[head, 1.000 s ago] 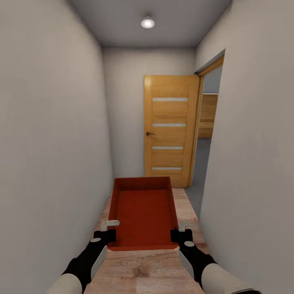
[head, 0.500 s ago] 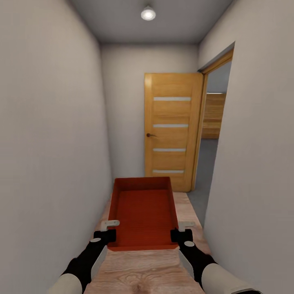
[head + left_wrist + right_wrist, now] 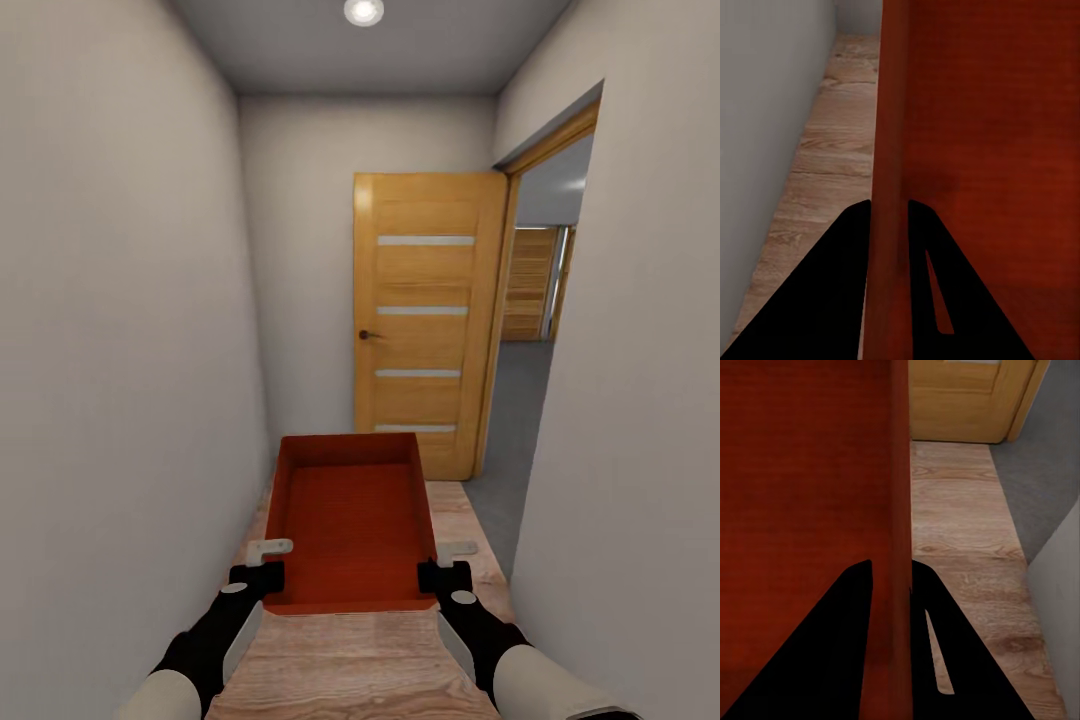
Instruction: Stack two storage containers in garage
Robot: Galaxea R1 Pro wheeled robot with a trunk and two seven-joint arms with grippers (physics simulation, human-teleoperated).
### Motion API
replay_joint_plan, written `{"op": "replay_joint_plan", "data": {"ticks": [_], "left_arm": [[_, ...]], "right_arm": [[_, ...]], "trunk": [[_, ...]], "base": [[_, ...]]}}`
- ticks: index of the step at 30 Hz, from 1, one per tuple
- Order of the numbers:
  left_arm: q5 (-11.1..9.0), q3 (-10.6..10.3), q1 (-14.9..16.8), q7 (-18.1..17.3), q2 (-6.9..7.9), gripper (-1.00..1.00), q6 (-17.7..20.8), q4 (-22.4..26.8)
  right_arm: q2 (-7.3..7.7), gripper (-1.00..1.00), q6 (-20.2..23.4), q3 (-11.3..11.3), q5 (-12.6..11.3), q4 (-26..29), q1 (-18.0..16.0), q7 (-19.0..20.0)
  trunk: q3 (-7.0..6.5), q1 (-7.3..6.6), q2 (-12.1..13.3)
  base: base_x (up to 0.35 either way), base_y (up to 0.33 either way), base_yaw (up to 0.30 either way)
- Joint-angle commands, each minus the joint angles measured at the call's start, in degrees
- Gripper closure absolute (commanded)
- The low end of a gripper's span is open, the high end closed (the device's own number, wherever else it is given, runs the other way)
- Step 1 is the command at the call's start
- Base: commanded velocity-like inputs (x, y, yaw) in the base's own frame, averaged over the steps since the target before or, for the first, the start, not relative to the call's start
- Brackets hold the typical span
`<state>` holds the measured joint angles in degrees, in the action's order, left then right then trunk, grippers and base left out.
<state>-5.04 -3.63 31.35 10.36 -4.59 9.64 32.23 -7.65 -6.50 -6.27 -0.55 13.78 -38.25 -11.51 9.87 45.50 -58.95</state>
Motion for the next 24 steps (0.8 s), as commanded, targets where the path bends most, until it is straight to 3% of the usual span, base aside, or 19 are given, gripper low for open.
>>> {"op": "replay_joint_plan", "data": {"ticks": [1,24], "left_arm": [[0.7,0.1,0.0,1.9,0.12,1.00,-1.5,0.3],[0.7,0.1,0.0,1.9,0.11,1.00,-1.5,0.3]], "right_arm": [[0.27,1.00,-0.2,3.5,-0.5,-0.2,-0.1,-5.0],[0.27,1.00,-0.2,3.5,-0.6,-0.2,-0.1,-5.0]], "trunk": [[0.08,0.04,-0.1],[0.08,0.04,-0.1]], "base": [[0.332,0.000,0.000],[0.332,0.000,0.000]]}}
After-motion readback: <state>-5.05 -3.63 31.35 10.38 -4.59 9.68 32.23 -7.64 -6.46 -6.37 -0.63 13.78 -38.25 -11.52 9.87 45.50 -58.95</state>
